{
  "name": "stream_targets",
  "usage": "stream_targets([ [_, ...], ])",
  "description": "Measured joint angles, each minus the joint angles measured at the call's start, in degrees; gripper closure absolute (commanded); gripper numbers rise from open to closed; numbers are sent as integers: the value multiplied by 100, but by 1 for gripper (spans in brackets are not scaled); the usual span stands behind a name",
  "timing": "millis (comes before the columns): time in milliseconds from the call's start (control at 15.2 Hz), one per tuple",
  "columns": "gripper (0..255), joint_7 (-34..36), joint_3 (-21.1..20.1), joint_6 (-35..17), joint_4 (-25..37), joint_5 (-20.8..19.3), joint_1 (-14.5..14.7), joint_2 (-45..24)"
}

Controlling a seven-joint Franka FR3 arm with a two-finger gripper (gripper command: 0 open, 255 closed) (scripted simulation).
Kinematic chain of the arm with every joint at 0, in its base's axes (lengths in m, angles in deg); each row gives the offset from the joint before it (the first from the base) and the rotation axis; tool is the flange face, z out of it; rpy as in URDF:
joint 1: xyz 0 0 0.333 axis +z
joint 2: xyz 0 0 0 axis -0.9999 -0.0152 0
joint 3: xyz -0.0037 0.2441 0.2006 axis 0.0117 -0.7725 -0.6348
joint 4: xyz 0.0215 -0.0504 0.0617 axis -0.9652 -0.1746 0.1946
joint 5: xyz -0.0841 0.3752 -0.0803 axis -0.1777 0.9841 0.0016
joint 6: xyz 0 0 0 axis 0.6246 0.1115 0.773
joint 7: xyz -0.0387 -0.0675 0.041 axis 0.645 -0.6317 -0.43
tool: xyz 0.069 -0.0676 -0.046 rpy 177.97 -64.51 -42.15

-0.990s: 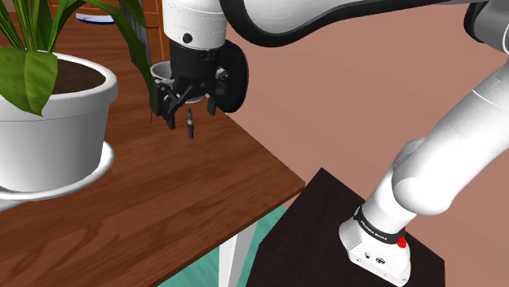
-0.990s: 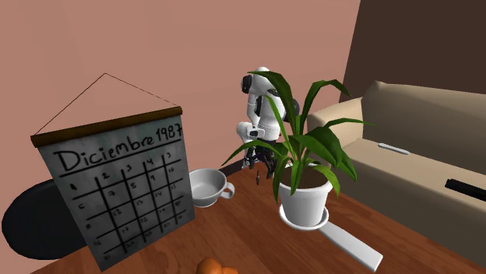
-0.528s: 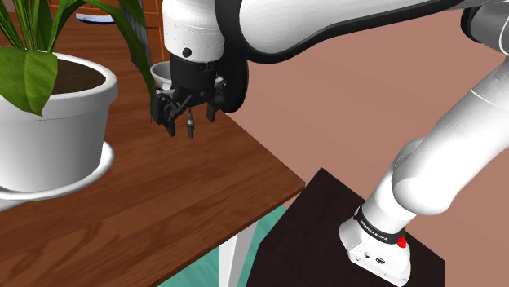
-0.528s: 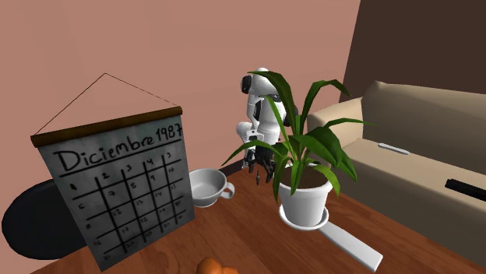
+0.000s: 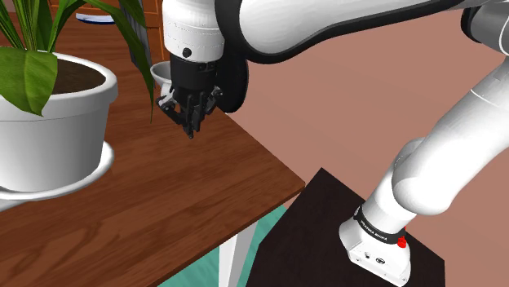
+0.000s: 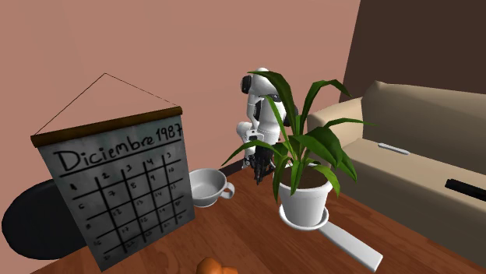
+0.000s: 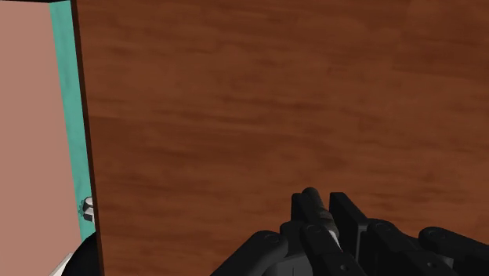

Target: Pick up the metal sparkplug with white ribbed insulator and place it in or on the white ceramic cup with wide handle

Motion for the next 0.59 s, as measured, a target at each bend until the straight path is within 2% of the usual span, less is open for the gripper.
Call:
stream_targets([
  [594, 255, -42, 17, 148, 129, 24, -6, 28],
])
